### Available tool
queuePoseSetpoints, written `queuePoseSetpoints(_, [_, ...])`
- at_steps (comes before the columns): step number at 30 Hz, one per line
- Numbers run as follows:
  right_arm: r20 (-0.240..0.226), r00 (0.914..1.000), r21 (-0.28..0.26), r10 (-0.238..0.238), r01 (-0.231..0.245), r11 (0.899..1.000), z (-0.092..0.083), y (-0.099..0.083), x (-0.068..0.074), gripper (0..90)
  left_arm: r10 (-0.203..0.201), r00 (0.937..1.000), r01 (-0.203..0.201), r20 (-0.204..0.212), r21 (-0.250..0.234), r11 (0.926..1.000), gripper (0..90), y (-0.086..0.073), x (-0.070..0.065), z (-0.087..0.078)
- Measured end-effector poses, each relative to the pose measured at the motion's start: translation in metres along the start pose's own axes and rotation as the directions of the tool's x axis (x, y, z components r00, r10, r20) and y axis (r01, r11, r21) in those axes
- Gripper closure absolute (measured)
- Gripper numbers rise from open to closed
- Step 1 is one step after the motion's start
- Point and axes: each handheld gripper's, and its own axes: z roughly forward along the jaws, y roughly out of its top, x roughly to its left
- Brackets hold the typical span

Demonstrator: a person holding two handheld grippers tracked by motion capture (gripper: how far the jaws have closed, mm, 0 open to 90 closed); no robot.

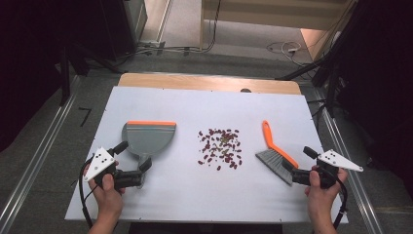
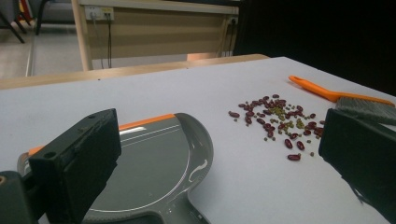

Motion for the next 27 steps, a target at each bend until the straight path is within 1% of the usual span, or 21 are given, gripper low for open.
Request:
queuePoseSetpoints(5, [-0.005, 0.9999, -0.008, -0.012, 0.012, 1.000, -0.001, 0.006, 0.007, 0.0, 0.001, 1.0000, -0.001, 0.001, 0.004, 1.0000, 0.0, 0.000, 0.000, 0.002])
queuePoseSetpoints(7, [0.001, 0.9995, -0.006, -0.030, 0.030, 1.000, -0.001, 0.010, 0.011, 0.0, 0.003, 1.0000, -0.003, 0.001, 0.007, 1.0000, 0.0, 0.001, -0.001, 0.003])
queuePoseSetpoints(9, [0.000, 0.9994, -0.008, -0.034, 0.034, 0.999, -0.001, 0.012, 0.012, 0.0, 0.006, 1.0000, -0.006, 0.001, 0.009, 0.9999, 0.0, 0.001, -0.001, 0.003])
queuePoseSetpoints(11, [-0.013, 0.9994, -0.020, -0.033, 0.033, 0.999, 0.000, 0.020, 0.014, 0.0, -0.002, 1.0000, 0.002, 0.007, 0.012, 0.9999, 0.0, 0.001, -0.003, 0.004])
queuePoseSetpoints(12, [-0.010, 0.9992, -0.014, -0.039, 0.039, 0.999, 0.001, 0.023, 0.015, 0.0, 0.003, 1.0000, -0.003, 0.004, 0.014, 0.9999, 0.0, 0.001, -0.003, 0.004])
queuePoseSetpoints(13, [0.002, 0.9989, -0.002, -0.048, 0.048, 0.999, 0.003, 0.027, 0.016, 0.0, 0.004, 1.0000, -0.004, 0.003, 0.013, 0.9999, 0.0, 0.002, -0.004, 0.004])
queuePoseSetpoints(14, [0.000, 0.9989, 0.003, -0.047, 0.047, 0.999, 0.005, 0.030, 0.016, 0.0, 0.006, 1.0000, -0.006, 0.002, 0.012, 0.9999, 0.0, 0.002, -0.004, 0.004])
queuePoseSetpoints(15, [-0.009, 0.9994, 0.009, -0.033, 0.033, 0.999, 0.008, 0.034, 0.015, 0.0, 0.008, 1.0000, -0.008, 0.002, 0.013, 0.9999, 0.0, 0.003, -0.005, 0.005])
queuePoseSetpoints(18, [-0.021, 0.9994, 0.028, -0.029, 0.029, 0.999, 0.017, 0.044, 0.012, 0.0, 0.013, 0.9999, -0.013, 0.005, 0.015, 0.9998, 0.0, 0.003, -0.006, 0.006])
queuePoseSetpoints(20, [-0.012, 0.9995, 0.051, -0.029, 0.030, 0.998, 0.023, 0.049, 0.011, 0.0, 0.015, 0.9999, -0.015, 0.008, 0.015, 0.9998, 0.0, 0.003, -0.007, 0.007])
queuePoseSetpoints(21, [-0.012, 0.9995, 0.053, -0.029, 0.030, 0.998, 0.025, 0.052, 0.010, 0.0, 0.020, 0.9998, -0.020, 0.009, 0.019, 0.9996, 0.0, 0.003, -0.008, 0.007])
queuePoseSetpoints(22, [-0.006, 0.9996, 0.059, -0.028, 0.028, 0.998, 0.027, 0.054, 0.009, 0.0, 0.022, 0.9997, -0.022, 0.011, 0.021, 0.9995, 0.0, 0.003, -0.008, 0.008])
queuePoseSetpoints(23, [0.007, 0.9998, 0.073, -0.020, 0.019, 0.997, 0.029, 0.057, 0.007, 0.0, 0.023, 0.9997, -0.023, 0.013, 0.022, 0.9995, 0.0, 0.003, -0.008, 0.008])
queuePoseSetpoints(25, [0.021, 0.9998, 0.094, 0.004, -0.006, 0.996, 0.033, 0.062, 0.004, 0.0, 0.024, 0.9996, -0.024, 0.012, 0.025, 0.9994, 0.0, 0.003, -0.008, 0.008])
queuePoseSetpoints(27, [0.050, 0.9987, 0.129, 0.002, -0.009, 0.992, 0.038, 0.067, 0.001, 0.0, 0.019, 0.9997, -0.020, 0.012, 0.024, 0.9995, 0.0, 0.002, -0.008, 0.008])
